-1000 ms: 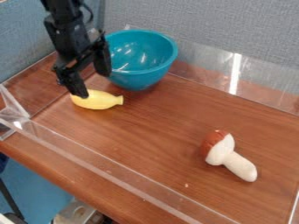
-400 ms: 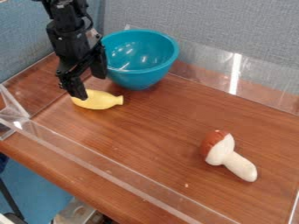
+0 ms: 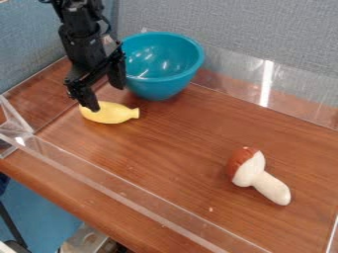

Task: Put the yellow object in the blue bowl

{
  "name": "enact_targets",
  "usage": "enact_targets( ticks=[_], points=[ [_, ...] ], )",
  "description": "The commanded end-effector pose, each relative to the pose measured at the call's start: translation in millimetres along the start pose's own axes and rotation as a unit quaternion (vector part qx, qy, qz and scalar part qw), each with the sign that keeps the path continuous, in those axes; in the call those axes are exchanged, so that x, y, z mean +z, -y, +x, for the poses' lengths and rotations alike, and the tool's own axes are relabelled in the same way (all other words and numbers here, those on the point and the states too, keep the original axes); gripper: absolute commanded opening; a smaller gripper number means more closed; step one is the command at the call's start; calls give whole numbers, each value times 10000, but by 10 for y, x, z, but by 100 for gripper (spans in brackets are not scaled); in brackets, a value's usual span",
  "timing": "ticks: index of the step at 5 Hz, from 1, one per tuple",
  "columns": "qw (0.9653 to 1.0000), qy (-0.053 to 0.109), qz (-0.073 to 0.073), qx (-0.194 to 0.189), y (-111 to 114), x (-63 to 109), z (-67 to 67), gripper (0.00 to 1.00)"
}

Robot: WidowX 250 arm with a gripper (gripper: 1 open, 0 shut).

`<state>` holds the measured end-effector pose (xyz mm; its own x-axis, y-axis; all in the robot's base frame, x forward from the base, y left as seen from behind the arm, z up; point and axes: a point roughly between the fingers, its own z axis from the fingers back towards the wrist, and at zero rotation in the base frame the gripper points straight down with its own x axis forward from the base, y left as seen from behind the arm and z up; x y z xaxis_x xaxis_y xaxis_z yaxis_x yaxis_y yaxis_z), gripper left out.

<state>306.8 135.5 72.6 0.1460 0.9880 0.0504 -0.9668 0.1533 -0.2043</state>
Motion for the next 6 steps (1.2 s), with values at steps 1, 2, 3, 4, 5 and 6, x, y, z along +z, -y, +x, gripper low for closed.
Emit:
enact_targets(
  ticks=[1, 2, 3, 4, 5, 6],
  points=[
    [9990, 213, -198, -337, 110, 12, 99, 100],
    [9976, 246, -201, -621, 132, -67, 165, 100],
    [9986, 367, -146, -363, 157, -151, 153, 100],
    [9987, 487, -86, -128, 182, -237, 130, 100],
    [9982, 514, -61, -300, 171, -357, 38, 100],
    [9980, 527, -67, -344, 129, -402, 30, 0]
  ],
)
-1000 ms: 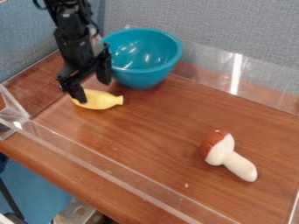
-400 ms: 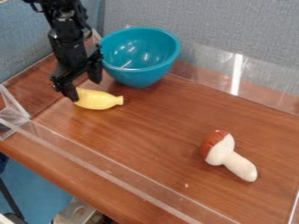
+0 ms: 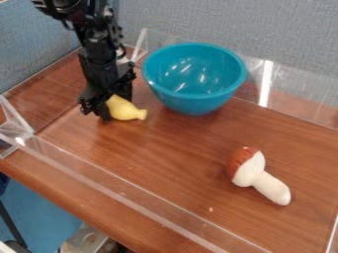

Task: Put the yellow object in the blue bowl

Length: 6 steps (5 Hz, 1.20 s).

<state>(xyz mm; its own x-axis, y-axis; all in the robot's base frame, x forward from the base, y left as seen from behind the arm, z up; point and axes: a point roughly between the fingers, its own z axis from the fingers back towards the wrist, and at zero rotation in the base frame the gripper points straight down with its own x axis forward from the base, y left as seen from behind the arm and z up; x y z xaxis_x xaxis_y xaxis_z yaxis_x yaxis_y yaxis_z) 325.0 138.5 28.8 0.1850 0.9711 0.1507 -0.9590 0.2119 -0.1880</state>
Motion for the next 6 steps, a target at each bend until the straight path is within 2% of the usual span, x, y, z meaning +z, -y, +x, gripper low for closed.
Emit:
enact_targets(
  ticks=[1, 3, 5, 6],
  points=[
    [9998, 100, -144, -75, -1, 54, 16, 0],
    [9994, 255, -123, 206, 20, 232, 27, 0],
    [9991, 319, -152, 229, 114, 169, 229, 0],
    [9992, 348, -186, 86, 147, 136, 249, 0]
  ],
)
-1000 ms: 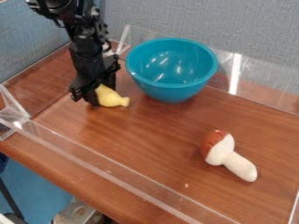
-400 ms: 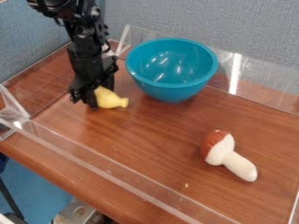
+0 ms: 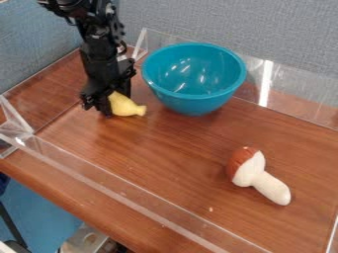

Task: Put the yellow object in the blue bowl

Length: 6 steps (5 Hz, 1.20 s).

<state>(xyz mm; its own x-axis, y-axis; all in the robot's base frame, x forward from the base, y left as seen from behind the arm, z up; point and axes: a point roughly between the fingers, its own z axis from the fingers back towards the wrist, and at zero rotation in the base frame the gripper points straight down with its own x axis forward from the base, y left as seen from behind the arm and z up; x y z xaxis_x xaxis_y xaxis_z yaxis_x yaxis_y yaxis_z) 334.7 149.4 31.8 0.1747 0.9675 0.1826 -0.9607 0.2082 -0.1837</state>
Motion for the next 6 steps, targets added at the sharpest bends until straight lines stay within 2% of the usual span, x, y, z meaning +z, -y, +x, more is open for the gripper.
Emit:
enact_targets(
  ticks=[1, 2, 4, 5, 6],
  points=[
    [9994, 212, -247, -77, 97, 105, 136, 0],
    [9992, 280, -262, -135, 81, 208, 142, 0],
    [9991, 282, -240, 203, 61, 493, 241, 0],
    [9986, 240, -275, 378, 68, 702, 304, 0],
    [9991, -72, -369, 219, 220, 954, 422, 0]
  ],
)
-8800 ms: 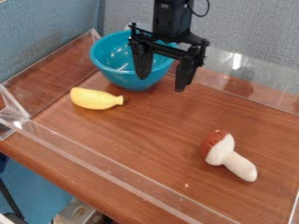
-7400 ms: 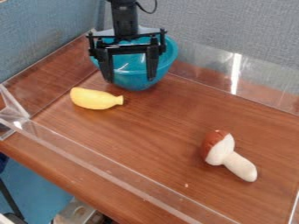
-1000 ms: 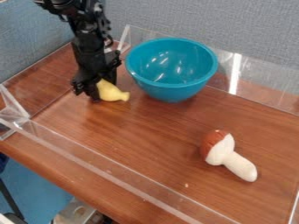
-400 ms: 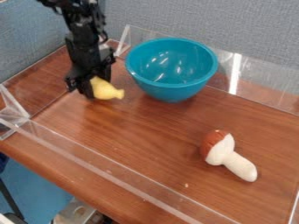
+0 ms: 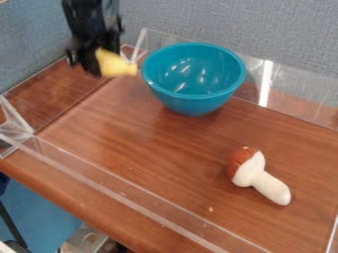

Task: Put the yellow object in the blue bowl

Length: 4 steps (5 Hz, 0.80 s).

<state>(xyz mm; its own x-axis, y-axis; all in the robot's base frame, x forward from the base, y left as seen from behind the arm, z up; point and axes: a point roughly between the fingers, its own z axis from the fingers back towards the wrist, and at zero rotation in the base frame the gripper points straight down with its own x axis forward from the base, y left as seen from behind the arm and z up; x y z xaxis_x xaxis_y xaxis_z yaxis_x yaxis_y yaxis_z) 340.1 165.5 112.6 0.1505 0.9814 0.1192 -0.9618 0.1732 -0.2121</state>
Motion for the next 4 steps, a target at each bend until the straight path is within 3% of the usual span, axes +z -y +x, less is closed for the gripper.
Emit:
enact_targets(
  ticks=[1, 2, 3, 4],
  points=[
    [9995, -6, -274, -128, 264, 325, 145, 0],
    [9972, -234, -341, -631, 387, 331, 23, 0],
    [9924, -434, -404, -1082, 403, 377, 0, 0],
    [9926, -519, -433, -1005, 488, 432, -60, 0]
  ],
)
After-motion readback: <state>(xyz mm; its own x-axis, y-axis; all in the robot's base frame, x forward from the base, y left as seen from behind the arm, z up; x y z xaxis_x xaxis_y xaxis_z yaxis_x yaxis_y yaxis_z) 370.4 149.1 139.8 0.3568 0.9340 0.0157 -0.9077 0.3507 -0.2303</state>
